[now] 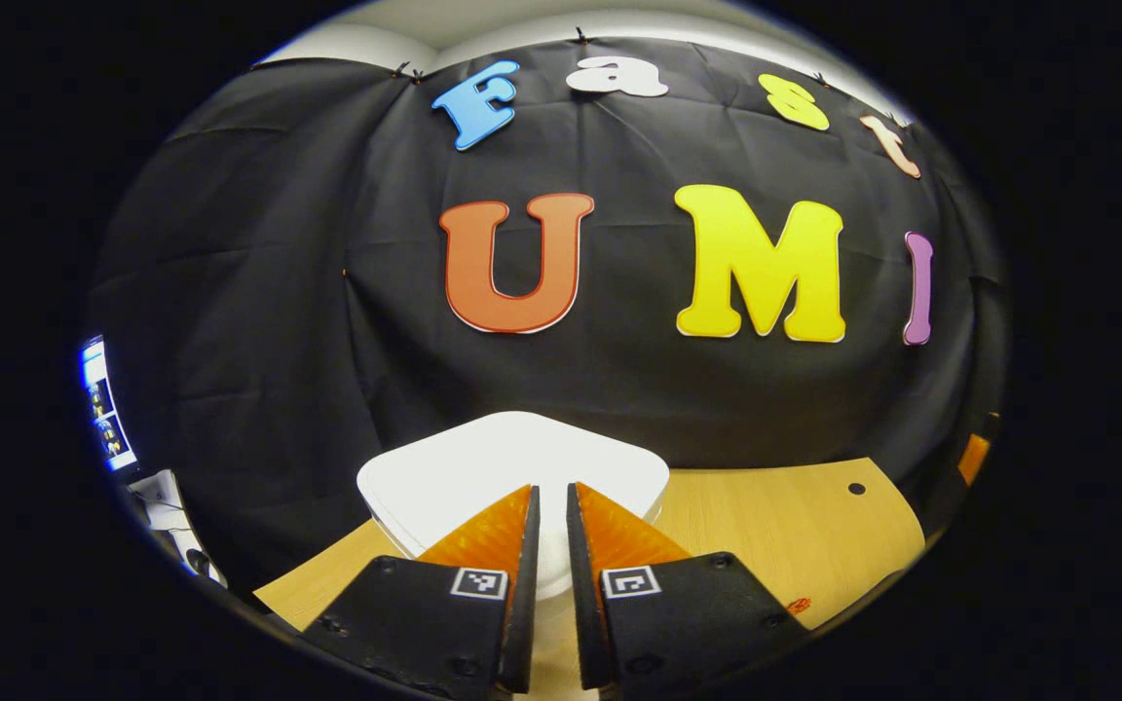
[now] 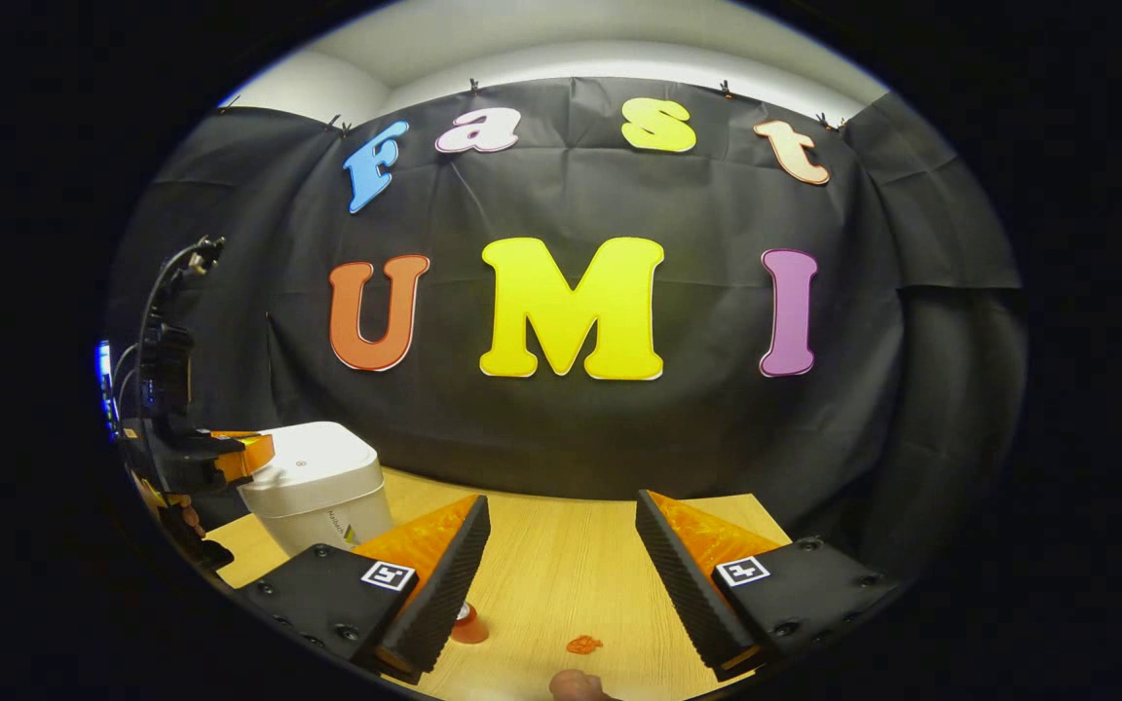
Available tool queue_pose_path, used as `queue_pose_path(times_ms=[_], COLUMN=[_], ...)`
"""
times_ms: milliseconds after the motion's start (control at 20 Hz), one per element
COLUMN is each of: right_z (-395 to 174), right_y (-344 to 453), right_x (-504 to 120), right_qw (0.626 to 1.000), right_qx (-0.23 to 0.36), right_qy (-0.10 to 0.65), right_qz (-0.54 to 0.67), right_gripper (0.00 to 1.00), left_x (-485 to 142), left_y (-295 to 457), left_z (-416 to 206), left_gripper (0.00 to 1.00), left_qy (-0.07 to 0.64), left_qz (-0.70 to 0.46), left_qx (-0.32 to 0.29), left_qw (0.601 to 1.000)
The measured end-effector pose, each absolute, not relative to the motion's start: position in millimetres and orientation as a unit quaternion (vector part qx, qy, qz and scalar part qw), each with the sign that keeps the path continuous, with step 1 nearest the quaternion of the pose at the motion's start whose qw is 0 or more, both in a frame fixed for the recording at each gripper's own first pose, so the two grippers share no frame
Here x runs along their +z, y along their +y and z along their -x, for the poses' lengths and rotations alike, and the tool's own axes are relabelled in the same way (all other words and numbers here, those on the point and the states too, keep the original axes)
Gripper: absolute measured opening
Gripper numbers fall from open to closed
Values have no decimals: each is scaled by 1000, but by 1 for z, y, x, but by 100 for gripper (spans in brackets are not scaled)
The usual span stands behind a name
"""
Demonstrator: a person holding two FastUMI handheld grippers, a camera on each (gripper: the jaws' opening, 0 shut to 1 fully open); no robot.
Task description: Press the lid of the desktop garbage bin to open it, pick up the crumpled paper on the desktop and throw it into the bin, then pick up the pop can on the desktop and drop it into the bin, and finally close the garbage bin lid.
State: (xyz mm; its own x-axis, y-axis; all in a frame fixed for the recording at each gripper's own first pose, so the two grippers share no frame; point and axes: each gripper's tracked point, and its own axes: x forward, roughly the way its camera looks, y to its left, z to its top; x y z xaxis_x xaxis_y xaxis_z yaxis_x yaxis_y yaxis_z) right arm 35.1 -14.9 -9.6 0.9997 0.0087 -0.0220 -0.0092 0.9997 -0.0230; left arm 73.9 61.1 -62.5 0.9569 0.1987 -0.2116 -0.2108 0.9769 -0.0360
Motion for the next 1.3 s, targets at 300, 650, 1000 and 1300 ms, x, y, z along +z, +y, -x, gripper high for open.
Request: queue_pose_path(times_ms=[300, 650, 1000, 1300], right_z=[-44, -54, -67, -70], right_y=[-28, -38, -31, -22], right_x=[-20, -28, -38, -31], right_qw=[999, 999, 999, 999], right_qx=[-17, -26, -13, 6], right_qy=[25, 41, 48, 37], right_qz=[12, -1, -5, -1], right_gripper=[93, 96, 96, 96], left_x=[-73, -77, -84, -70], left_y=[61, 58, 58, 60], left_z=[-99, -110, -108, -105], left_gripper=[4, 3, 3, 3], left_qy=[139, 150, 183, 185], left_qz=[39, 30, 57, 29], left_qx=[99, 100, 112, 139], left_qw=[985, 983, 975, 972])
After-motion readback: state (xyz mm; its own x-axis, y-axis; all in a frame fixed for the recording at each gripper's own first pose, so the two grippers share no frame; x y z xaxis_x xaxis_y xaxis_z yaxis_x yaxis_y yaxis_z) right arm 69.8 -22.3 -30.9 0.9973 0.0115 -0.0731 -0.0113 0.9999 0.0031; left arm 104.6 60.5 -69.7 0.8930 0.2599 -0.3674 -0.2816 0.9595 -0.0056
